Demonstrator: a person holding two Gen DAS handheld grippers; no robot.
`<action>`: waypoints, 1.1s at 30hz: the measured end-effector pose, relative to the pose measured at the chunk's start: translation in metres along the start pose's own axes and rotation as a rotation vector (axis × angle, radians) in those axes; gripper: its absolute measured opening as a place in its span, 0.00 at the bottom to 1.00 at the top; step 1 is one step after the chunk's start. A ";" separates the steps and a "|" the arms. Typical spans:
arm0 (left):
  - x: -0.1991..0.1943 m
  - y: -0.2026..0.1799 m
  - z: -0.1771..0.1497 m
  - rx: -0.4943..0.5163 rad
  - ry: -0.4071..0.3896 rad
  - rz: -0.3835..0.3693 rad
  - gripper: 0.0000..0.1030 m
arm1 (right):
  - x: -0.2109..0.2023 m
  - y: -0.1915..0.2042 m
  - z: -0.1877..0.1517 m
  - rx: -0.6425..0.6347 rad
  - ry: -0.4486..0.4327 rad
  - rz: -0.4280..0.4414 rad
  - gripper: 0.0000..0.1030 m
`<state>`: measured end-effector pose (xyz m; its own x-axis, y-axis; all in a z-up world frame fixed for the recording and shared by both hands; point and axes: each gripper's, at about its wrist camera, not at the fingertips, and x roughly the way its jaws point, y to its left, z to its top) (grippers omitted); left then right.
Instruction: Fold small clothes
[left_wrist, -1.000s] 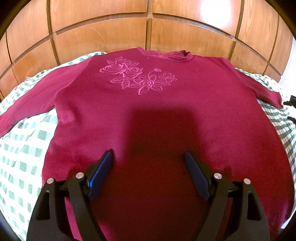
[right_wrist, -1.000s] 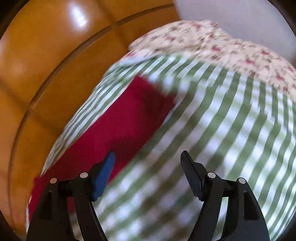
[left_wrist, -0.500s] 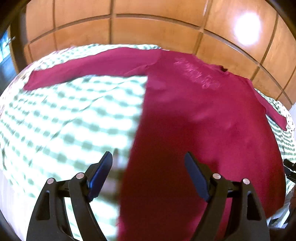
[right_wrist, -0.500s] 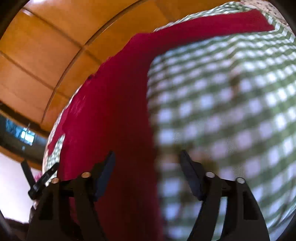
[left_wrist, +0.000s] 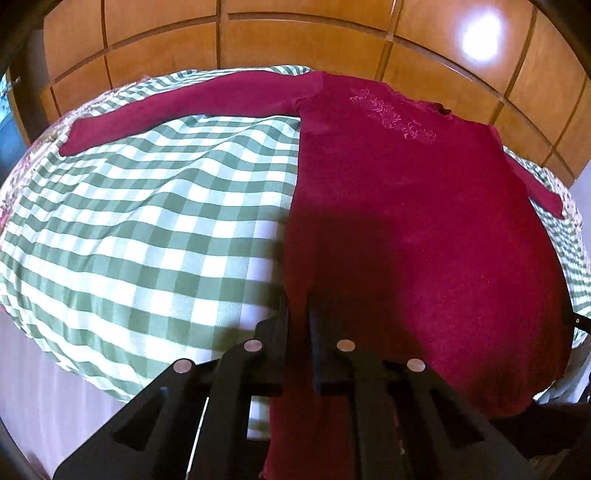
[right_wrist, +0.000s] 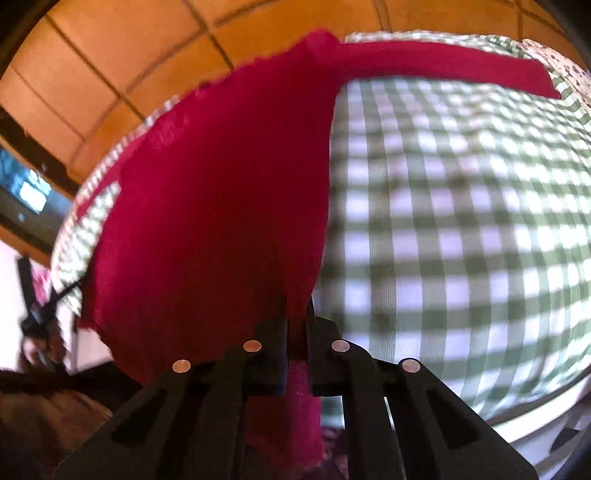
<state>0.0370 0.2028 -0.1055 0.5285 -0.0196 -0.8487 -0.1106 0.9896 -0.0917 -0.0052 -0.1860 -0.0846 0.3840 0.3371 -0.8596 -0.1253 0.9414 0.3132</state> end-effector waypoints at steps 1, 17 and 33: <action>-0.001 0.000 0.000 0.000 0.003 0.004 0.15 | 0.001 -0.002 -0.003 0.012 -0.010 0.006 0.06; 0.023 -0.112 0.077 0.220 -0.108 -0.078 0.58 | -0.029 -0.153 0.090 0.541 -0.331 -0.061 0.51; 0.073 -0.138 0.090 0.174 0.009 -0.067 0.75 | -0.004 -0.305 0.217 0.848 -0.445 -0.249 0.11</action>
<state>0.1669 0.0780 -0.1082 0.5225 -0.0863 -0.8483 0.0721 0.9958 -0.0568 0.2298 -0.4770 -0.0891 0.6412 -0.0688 -0.7643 0.6358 0.6054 0.4788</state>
